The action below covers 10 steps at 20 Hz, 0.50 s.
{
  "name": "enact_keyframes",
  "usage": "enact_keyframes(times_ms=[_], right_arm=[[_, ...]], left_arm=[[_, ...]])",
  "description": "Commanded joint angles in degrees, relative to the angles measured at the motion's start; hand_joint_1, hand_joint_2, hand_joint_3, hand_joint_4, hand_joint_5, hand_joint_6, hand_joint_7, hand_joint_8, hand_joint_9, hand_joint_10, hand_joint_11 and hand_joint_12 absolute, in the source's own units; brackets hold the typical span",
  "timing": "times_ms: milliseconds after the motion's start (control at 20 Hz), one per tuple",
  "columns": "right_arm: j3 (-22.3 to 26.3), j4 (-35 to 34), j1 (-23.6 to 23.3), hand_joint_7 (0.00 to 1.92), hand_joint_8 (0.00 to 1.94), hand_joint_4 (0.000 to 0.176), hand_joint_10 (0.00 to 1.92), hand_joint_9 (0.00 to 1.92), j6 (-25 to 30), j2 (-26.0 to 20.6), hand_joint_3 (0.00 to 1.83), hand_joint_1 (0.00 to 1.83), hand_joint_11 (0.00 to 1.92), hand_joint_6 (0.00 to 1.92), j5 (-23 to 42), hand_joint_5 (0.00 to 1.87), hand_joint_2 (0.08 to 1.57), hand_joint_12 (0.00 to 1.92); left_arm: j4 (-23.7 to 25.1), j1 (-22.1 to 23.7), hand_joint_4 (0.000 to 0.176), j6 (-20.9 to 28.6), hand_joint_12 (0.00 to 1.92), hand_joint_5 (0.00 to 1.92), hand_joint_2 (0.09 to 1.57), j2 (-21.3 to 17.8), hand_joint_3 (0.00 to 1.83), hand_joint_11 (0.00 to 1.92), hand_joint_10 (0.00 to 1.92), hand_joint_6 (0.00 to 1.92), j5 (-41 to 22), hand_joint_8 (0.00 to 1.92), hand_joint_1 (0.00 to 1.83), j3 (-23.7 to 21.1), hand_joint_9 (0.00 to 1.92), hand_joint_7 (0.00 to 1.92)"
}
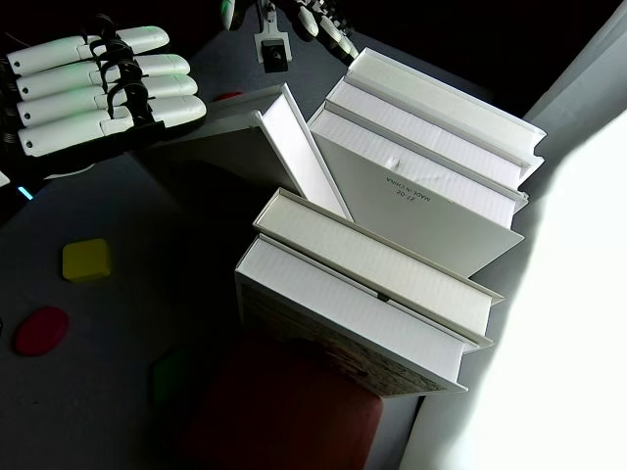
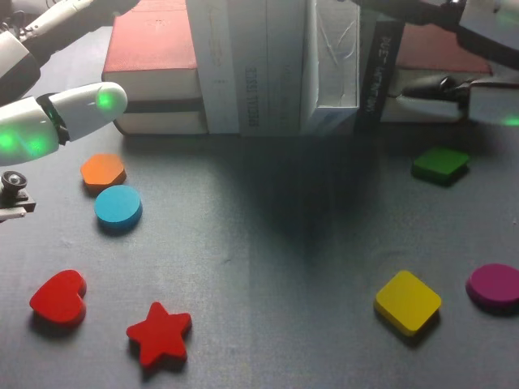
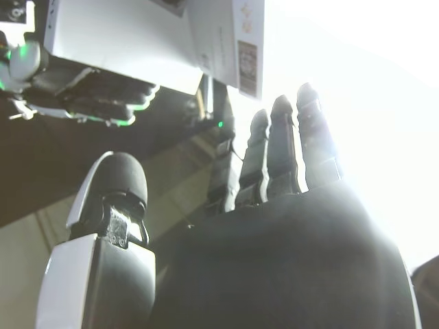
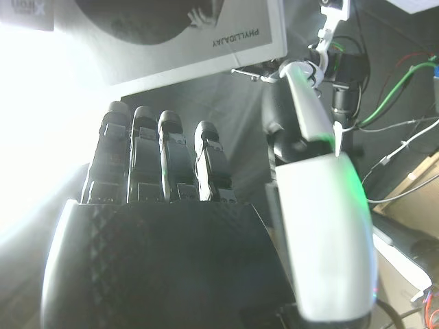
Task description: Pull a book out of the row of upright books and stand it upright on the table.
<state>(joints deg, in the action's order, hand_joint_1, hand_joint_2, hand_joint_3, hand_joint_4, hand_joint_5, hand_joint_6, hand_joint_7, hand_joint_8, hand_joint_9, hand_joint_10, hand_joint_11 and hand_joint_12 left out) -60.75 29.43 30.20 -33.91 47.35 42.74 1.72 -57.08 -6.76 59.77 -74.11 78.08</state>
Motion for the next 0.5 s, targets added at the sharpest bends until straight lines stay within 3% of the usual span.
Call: enact_keyframes(times_ms=[0,50,150,200,250,350,450], right_arm=[[0.2,1.4,-3.2,0.0,0.0,0.11,0.0,0.0,1.0,0.1,0.0,1.24,0.0,0.0,2.0,0.0,1.12,0.0],[0.2,5.2,-5.3,0.0,0.0,0.157,0.0,0.0,2.4,0.4,0.0,1.33,0.0,0.0,-0.4,0.0,1.11,0.0],[0.2,10.3,-8.5,0.0,0.0,0.141,0.0,0.0,4.1,0.9,0.0,1.39,0.0,0.0,-4.0,0.0,1.08,0.0],[0.2,12.2,-9.5,0.0,0.0,0.16,0.0,0.0,4.7,1.1,0.0,1.38,0.0,0.0,-5.3,0.0,1.07,0.0],[0.2,13.1,-10.0,0.0,0.0,0.137,0.0,0.0,5.1,1.2,0.0,1.34,0.0,0.0,-5.9,0.0,1.08,0.0],[0.2,14.5,-10.8,0.0,0.0,0.129,0.0,0.0,5.7,1.3,0.0,1.27,0.0,0.0,-6.8,0.0,1.09,0.0],[0.2,15.2,-11.4,0.0,0.0,0.071,0.0,0.0,6.0,1.4,0.0,1.28,0.0,0.0,-7.2,0.0,1.08,0.0]], left_arm=[[-2.2,0.2,0.04,0.2,0.0,0.1,1.36,0.0,0.0,0.0,0.0,0.0,-7.0,0.0,0.24,0.1,0.0,0.0],[-2.2,0.2,0.037,0.2,0.0,0.1,1.37,0.0,0.0,0.0,0.0,0.0,-7.0,0.0,0.23,0.1,0.0,0.0],[-2.2,0.2,0.043,0.2,0.0,0.11,1.36,0.0,0.0,0.0,0.0,0.0,-7.0,0.0,0.23,0.1,0.0,0.0],[-2.2,0.2,0.042,0.2,0.0,0.11,1.37,0.0,0.0,0.0,0.0,0.0,-7.0,0.0,0.23,0.1,0.0,0.0],[-2.2,0.2,0.053,0.2,0.0,0.1,1.36,0.0,0.0,0.0,0.0,0.0,-7.0,0.0,0.22,0.1,0.0,0.0],[-2.2,0.2,0.043,0.2,0.0,0.12,1.36,0.0,0.0,0.0,0.0,0.01,-7.0,0.0,0.26,0.1,0.0,0.0],[-2.2,0.2,0.039,0.2,0.0,0.11,1.36,0.0,0.0,0.0,0.0,0.0,-7.0,0.0,0.24,0.2,0.0,0.0]])
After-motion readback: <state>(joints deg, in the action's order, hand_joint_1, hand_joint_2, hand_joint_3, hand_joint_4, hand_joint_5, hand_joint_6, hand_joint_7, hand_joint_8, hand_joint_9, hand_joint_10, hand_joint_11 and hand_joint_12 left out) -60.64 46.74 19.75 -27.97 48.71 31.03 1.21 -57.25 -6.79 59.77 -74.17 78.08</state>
